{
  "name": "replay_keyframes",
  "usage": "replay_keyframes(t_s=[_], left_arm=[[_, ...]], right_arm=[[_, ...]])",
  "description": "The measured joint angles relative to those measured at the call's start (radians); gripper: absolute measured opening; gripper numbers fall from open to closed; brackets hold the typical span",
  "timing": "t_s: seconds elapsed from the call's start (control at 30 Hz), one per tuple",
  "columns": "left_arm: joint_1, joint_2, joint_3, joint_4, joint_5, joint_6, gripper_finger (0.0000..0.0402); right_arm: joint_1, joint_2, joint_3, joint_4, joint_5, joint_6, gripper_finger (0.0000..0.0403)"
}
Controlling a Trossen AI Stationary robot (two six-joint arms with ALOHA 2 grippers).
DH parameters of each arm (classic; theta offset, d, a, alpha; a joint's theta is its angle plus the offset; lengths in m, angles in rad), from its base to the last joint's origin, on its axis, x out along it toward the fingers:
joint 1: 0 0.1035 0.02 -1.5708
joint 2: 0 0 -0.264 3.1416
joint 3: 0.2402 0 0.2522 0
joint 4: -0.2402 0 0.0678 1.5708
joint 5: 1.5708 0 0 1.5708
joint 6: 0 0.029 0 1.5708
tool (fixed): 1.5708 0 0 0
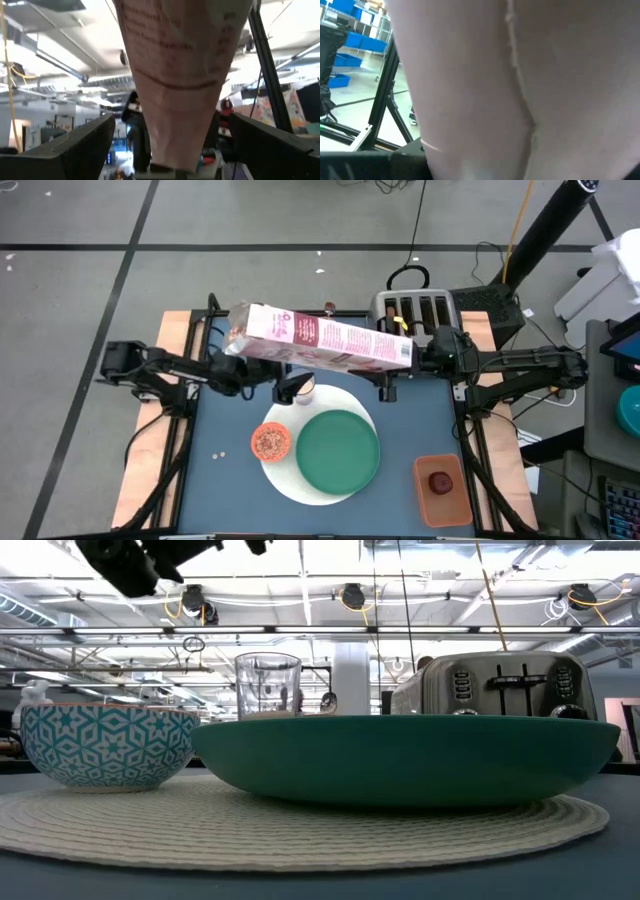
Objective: Arrange a breakfast setting
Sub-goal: Pour the cereal from the cereal box into the orange bowl
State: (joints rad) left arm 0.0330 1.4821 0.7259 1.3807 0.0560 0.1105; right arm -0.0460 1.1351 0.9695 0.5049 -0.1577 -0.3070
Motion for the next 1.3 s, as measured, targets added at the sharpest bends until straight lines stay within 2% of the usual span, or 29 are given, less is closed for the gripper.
replay_keyframes(t_s=[0.27, 0.73, 0.9, 1.1, 1.3], left_arm=[[0.000, 0.038, 0.079, 0.035, 0.085, 0.058, 0.0392], [-0.004, 0.038, 0.131, 0.022, 0.085, 0.045, 0.0392], [-0.010, 0.038, 0.131, 0.026, 0.082, 0.048, 0.0392], [-0.010, 0.038, 0.131, 0.032, 0.021, 0.044, 0.0392], [-0.010, 0.037, 0.131, 0.035, 0.015, 0.048, 0.0392]], right_arm=[[0.000, 0.000, 0.000, 0.000, 0.000, -0.026, 0.0224], [0.000, -0.001, -0.015, -0.001, 0.006, -0.028, 0.0224], [0.000, -0.001, -0.015, -0.007, 0.048, -0.021, 0.0224], [0.000, 0.008, -0.015, -0.009, 0.056, -0.015, 0.0224], [0.000, 0.035, -0.015, -0.007, 0.057, 0.004, 0.0224]])
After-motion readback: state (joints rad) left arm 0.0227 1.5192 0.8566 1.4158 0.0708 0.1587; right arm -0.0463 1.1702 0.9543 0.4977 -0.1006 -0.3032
